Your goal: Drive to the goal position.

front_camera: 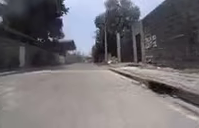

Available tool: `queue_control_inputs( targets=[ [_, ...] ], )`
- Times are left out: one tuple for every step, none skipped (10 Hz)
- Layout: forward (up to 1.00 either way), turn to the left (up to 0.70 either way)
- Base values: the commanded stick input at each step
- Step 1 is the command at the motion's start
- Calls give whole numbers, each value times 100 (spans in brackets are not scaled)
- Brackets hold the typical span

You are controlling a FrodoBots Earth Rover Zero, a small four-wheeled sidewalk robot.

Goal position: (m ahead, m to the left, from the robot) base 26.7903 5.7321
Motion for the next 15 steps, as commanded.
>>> queue_control_inputs(
  targets=[
    [100,0],
    [100,0],
    [100,0],
    [100,0],
    [100,0],
    [100,0],
    [100,0],
    [100,0],
    [100,0],
    [100,0],
    [100,0],
    [100,0],
    [100,0],
    [100,0],
    [100,0]
  ],
)
